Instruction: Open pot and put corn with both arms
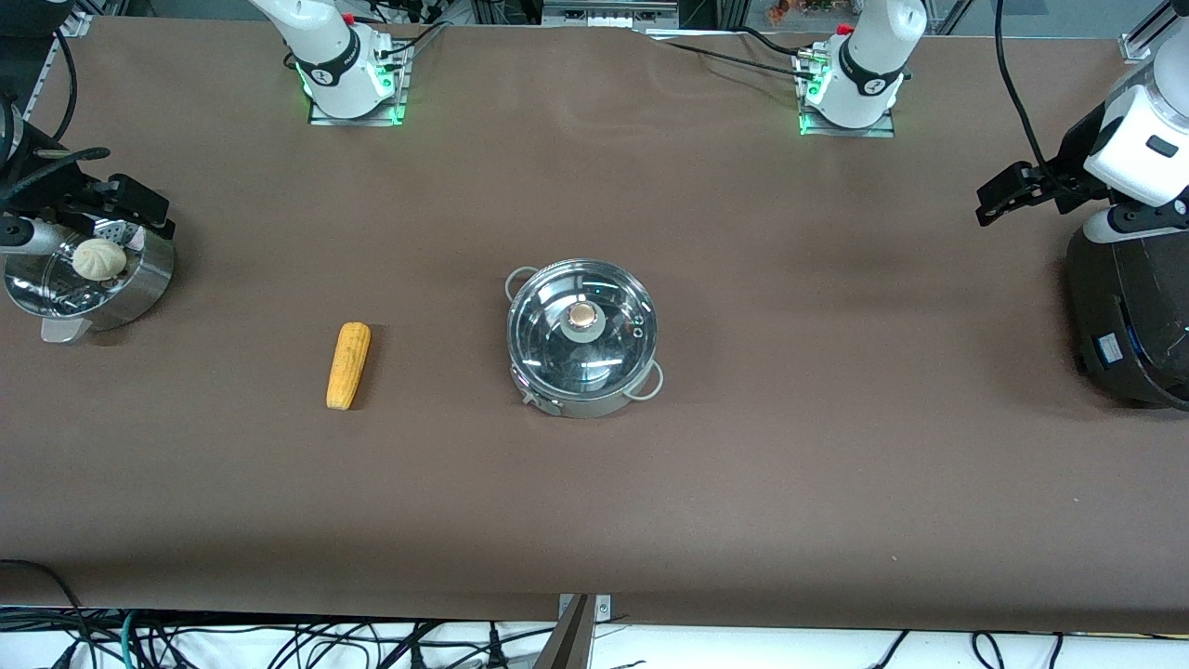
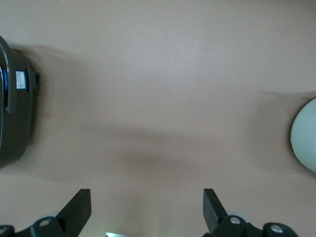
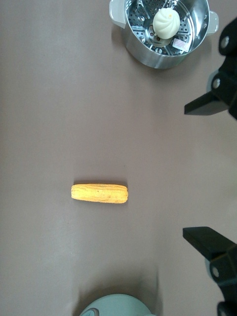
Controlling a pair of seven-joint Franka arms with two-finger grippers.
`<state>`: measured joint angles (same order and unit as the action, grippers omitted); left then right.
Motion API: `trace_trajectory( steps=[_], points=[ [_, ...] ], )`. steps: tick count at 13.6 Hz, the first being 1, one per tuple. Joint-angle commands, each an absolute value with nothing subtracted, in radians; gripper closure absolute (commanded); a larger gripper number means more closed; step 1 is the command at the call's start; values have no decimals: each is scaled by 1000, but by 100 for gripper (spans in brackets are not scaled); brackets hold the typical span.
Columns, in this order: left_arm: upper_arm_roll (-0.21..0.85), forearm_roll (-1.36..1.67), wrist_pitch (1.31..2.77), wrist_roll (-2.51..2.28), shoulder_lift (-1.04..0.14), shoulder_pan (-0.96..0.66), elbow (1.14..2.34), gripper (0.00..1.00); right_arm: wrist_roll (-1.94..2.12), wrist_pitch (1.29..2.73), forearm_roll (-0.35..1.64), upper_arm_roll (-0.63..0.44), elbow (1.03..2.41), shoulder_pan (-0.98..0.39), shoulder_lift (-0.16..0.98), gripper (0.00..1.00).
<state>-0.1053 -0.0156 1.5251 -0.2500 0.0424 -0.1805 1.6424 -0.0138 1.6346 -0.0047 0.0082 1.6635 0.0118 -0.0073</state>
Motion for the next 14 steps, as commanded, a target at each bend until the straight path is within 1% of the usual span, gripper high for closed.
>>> trace_trajectory(
  steps=[1,11,13,14],
  points=[
    [-97,-25,1512,-242,38,-172,1628,0,-15,1618,8,17,1640,21,8,0],
    [-94,-5,1525,-166,32,-161,1635,0,-14,1617,9,17,1643,21,8,0],
    [-72,23,1540,-166,21,-163,1643,0,-18,1568,11,18,1644,21,6,0],
    [-63,23,1540,-167,20,-163,1660,0,-18,1568,11,18,1647,21,5,0]
  ],
)
